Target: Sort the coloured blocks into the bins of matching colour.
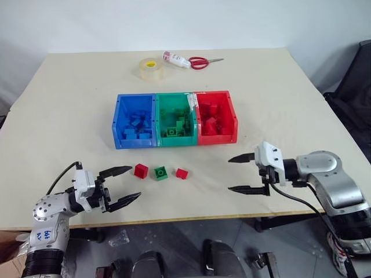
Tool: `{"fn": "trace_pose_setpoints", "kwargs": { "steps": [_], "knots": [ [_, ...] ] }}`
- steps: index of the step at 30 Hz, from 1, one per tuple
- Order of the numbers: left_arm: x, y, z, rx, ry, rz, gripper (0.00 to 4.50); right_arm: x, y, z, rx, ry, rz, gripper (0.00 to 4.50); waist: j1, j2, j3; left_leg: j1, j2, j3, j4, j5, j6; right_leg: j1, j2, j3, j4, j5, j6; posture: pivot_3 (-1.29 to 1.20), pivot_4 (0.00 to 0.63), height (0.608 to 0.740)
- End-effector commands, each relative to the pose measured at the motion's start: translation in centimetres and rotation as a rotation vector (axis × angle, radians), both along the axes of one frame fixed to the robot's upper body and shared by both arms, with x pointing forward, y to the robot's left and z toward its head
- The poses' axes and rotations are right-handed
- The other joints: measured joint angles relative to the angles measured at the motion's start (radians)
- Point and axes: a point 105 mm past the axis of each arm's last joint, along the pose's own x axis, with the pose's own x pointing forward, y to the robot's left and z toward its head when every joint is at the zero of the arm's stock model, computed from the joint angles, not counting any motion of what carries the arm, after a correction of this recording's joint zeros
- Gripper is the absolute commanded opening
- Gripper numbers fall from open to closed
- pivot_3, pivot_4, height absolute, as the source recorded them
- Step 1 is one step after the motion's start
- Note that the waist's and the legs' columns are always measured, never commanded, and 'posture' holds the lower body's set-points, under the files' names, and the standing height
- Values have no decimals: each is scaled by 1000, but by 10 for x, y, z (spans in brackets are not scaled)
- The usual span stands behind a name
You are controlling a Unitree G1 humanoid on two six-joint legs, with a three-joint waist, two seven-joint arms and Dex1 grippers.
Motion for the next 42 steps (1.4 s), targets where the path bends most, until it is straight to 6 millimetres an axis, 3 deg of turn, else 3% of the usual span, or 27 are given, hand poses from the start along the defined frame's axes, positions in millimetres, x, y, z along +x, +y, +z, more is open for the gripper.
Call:
{"fn": "trace_pose_setpoints", "kwargs": {
  "steps": [1,7,14,18,19,21,30,34,38,42],
  "knots": [
    [-1,4,13,8,-55,11,4500,-3,6,12,13,-43,25,4483,5,0,0,0,0,0,0,0,0,0,0,0,0,0,0,0,150,740],
    [1,4,16,10,-64,6,4500,9,42,10,37,-72,43,4483,6,0,0,0,0,0,0,0,0,0,0,0,0,0,0,0,150,740],
    [-1,4,17,12,-71,7,4500,20,105,-13,27,-39,93,4483,7,0,0,-1,0,0,0,0,0,0,0,-1,2,0,0,0,150,740],
    [-3,3,18,12,-74,9,4500,27,125,-19,31,-42,89,4483,8,0,0,-1,0,0,1,0,0,-1,0,-1,6,0,0,0,150,740],
    [-4,3,18,12,-74,10,4500,28,127,-21,33,-41,85,4108,8,0,0,-1,0,0,1,0,0,-1,0,-1,6,0,0,0,150,740],
    [-5,3,18,13,-73,12,4500,28,130,-21,39,-48,93,3644,9,0,0,-1,0,0,1,0,0,0,0,-1,6,0,0,0,150,740],
    [-5,2,18,11,-70,16,4500,31,122,-17,55,-70,62,639,7,0,0,-1,0,0,1,0,0,0,0,-1,6,0,0,0,150,740],
    [-2,0,18,9,-70,8,4500,29,117,-5,94,-82,54,613,7,0,0,-1,0,0,1,0,0,-1,0,-1,6,0,0,0,150,740],
    [1,-1,19,8,-71,2,4500,30,104,24,176,-109,18,613,8,0,0,-1,0,0,1,0,0,-1,0,-1,6,0,0,0,150,740],
    [4,-3,18,7,-67,-6,4500,56,78,59,236,-204,-135,613,8,0,0,-1,0,0,1,0,0,0,0,-1,5,0,0,0,150,740]
  ]
}}
